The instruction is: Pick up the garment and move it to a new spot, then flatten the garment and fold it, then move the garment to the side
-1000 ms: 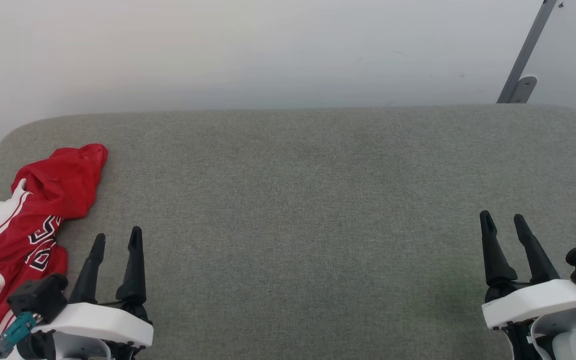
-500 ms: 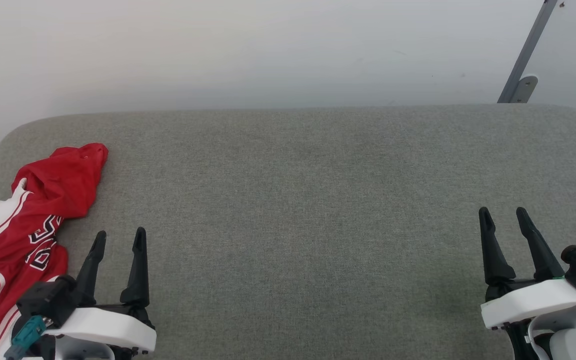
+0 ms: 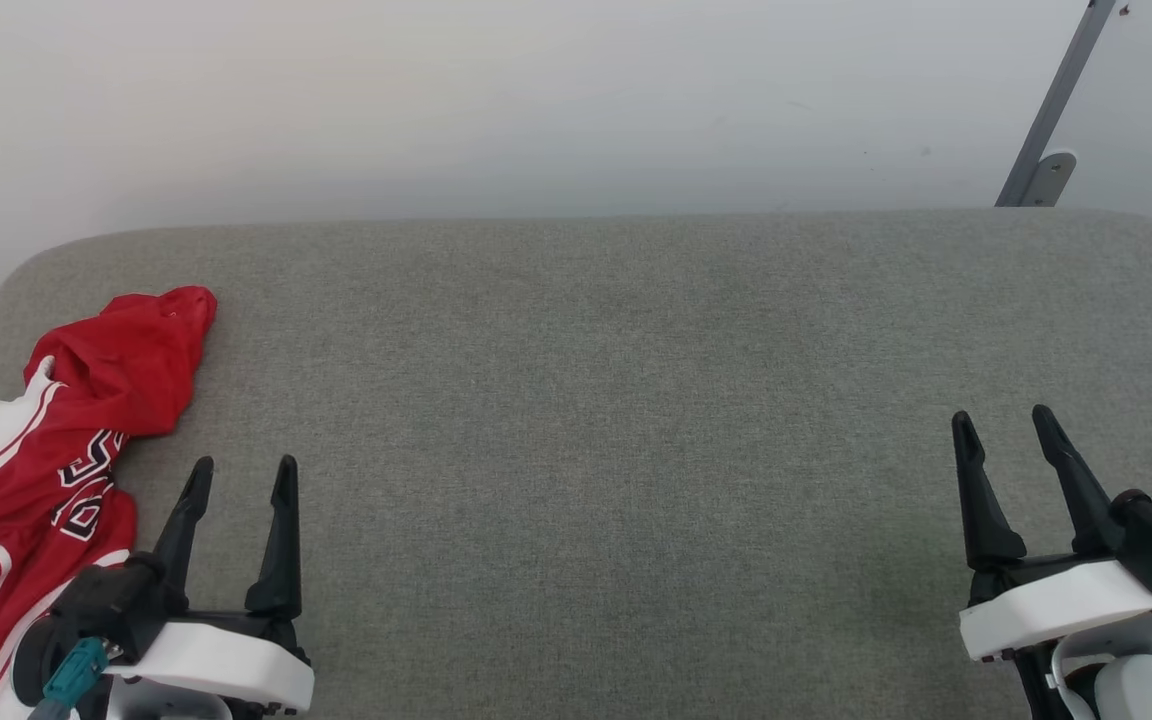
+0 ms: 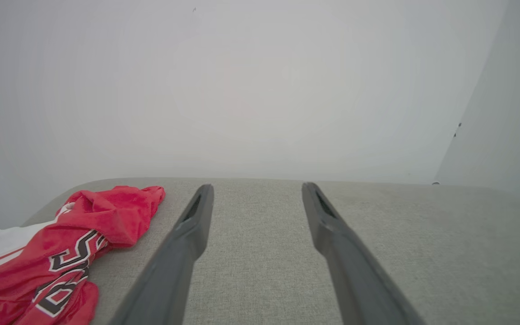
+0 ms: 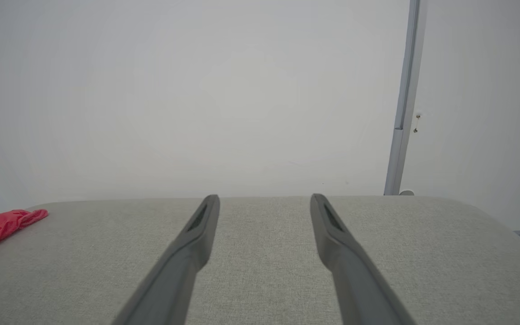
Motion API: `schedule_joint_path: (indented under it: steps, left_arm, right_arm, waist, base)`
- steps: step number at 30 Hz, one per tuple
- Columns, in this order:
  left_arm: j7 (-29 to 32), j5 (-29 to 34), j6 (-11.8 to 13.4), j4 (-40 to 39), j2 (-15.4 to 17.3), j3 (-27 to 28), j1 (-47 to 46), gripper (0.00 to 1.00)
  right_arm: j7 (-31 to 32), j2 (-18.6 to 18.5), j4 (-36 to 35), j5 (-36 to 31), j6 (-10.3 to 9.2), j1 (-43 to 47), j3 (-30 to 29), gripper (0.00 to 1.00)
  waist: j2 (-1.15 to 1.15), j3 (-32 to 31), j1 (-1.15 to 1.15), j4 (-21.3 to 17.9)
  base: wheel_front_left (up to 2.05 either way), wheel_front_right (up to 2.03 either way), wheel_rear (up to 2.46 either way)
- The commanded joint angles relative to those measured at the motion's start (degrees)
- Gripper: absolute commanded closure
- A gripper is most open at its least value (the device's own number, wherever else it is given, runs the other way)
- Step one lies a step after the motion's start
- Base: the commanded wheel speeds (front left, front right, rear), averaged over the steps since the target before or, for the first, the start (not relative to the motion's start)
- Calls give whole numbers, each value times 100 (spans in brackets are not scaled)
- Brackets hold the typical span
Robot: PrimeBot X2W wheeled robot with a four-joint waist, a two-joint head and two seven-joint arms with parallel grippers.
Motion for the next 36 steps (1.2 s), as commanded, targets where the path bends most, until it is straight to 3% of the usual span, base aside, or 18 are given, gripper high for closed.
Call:
schedule_joint_path:
  steps: [1, 12, 36]
  left_arm:
    - [-52, 118, -32, -36, 35, 0, 60, 0]
    - [-163, 429, -86, -47, 58, 46, 127, 0]
    - [-157, 81, -181, 374, -72, 316, 264, 0]
  right_arm:
    - [-52, -34, -43, -134, 2, 20, 19, 0]
    - [-161, -60, -237, -564, 2, 164, -64, 0]
    - [-164, 37, -397, -690, 1, 644, -241, 0]
  waist:
    - [0, -3, 0, 3]
    - [0, -14, 0, 21]
    - [0, -143, 0, 295]
  base:
    - [0, 0, 0]
    - [0, 0, 0]
    - [0, 0, 0]
